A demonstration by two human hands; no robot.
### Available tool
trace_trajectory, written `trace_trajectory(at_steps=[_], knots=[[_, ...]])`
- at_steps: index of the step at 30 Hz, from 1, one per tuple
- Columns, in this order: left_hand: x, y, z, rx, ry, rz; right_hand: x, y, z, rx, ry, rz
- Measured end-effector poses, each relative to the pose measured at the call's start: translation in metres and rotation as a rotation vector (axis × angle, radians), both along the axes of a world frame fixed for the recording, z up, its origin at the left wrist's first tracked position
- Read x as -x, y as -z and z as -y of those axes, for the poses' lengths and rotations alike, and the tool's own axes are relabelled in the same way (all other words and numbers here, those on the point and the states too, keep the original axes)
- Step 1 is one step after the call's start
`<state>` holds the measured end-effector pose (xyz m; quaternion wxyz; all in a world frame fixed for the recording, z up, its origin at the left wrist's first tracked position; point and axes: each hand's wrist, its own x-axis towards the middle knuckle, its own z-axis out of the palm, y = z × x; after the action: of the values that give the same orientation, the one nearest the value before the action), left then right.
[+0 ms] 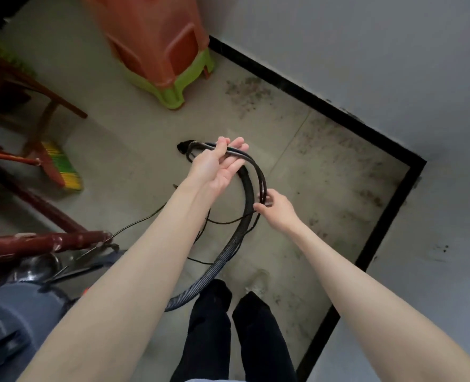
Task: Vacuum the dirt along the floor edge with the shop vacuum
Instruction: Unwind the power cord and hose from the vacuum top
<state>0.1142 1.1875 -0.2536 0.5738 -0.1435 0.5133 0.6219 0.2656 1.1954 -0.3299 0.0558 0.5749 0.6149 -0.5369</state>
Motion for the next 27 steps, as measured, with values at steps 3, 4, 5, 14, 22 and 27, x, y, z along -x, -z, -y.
trace_trajectory(at_steps=[3, 4, 5, 14, 22, 27], knots=[[0.004, 0.026, 0.002, -0.025, -0.034, 0.037, -0.003, 0.035, -0.005, 0.005, 0.002, 0.081], [0.007, 0.032, 0.004, -0.025, -0.056, 0.05, -0.003, 0.044, -0.006, 0.039, 0.046, 0.076], [0.01, 0.038, 0.006, -0.024, -0.076, 0.062, -0.002, 0.051, -0.008, 0.066, 0.103, 0.059], [0.034, 0.033, -0.004, -0.044, -0.149, 0.086, 0.013, 0.033, -0.074, -0.408, 0.194, -0.043], [0.045, -0.022, -0.051, -0.172, -0.148, 0.077, 0.034, -0.037, -0.15, -0.623, 0.309, -0.186], [0.047, -0.069, -0.082, -0.267, -0.144, 0.068, 0.035, -0.094, -0.192, -0.749, 0.307, -0.272]])
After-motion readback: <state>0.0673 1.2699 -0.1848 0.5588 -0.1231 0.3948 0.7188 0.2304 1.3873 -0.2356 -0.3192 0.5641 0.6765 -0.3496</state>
